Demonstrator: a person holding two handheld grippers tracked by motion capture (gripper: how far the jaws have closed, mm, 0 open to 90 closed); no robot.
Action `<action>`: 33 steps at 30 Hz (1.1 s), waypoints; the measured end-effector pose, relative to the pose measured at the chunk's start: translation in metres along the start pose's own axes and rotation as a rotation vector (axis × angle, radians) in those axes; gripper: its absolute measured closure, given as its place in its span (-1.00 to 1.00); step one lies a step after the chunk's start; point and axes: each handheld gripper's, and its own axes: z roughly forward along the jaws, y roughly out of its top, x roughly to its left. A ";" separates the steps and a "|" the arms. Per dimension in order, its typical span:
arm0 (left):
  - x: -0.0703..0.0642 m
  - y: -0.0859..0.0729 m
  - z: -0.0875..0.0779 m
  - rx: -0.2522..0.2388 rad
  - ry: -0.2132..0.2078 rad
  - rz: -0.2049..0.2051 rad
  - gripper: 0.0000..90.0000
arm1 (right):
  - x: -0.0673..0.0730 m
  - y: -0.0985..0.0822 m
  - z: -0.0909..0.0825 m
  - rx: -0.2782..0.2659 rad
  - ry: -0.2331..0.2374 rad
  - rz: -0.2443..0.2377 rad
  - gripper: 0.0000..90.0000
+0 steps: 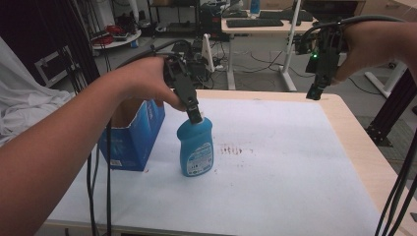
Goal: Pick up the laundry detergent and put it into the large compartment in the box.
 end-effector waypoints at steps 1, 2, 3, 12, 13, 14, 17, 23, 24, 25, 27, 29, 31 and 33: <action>0.001 0.000 0.003 0.009 -0.005 0.006 -0.96 | 0.000 0.000 0.000 0.000 0.001 0.005 -0.94; 0.001 0.001 0.005 0.010 -0.007 0.003 -0.96 | 0.001 0.001 0.000 0.002 0.002 0.008 -0.94; 0.001 0.001 0.008 0.013 -0.008 0.002 -0.96 | 0.000 0.001 0.000 0.002 0.004 0.007 -0.94; 0.003 0.007 0.032 0.039 -0.030 0.017 -0.96 | -0.001 0.004 0.002 0.005 0.009 0.006 -0.94; 0.003 0.008 0.033 0.040 -0.032 0.021 -0.96 | -0.001 0.005 0.002 0.004 0.010 0.004 -0.94; 0.003 0.008 0.035 0.037 -0.033 0.022 -0.96 | -0.001 0.005 0.003 0.006 0.009 0.007 -0.94; 0.003 0.010 0.041 0.037 -0.031 0.020 -0.96 | -0.001 0.007 0.004 0.014 0.010 0.007 -0.94; 0.005 0.008 0.055 0.053 -0.021 0.021 -0.96 | 0.000 0.010 0.005 0.018 0.013 0.003 -0.94; 0.005 0.008 0.057 0.054 -0.014 0.019 -0.96 | -0.001 0.010 0.006 0.018 0.013 -0.001 -0.94; 0.005 0.008 0.058 0.054 -0.012 0.017 -0.96 | -0.001 0.011 0.006 0.020 0.013 0.001 -0.94; 0.006 0.008 0.061 0.058 -0.010 0.017 -0.96 | 0.000 0.011 0.006 0.022 0.013 0.007 -0.94; 0.005 0.008 0.062 0.058 -0.008 0.019 -0.96 | -0.001 0.011 0.006 0.026 0.014 0.005 -0.94; 0.005 0.009 0.062 0.056 -0.008 0.022 -0.96 | -0.001 0.011 0.006 0.022 0.013 0.005 -0.94; 0.004 0.010 0.063 0.059 0.002 0.024 -0.96 | -0.001 0.011 0.007 0.023 0.014 0.001 -0.94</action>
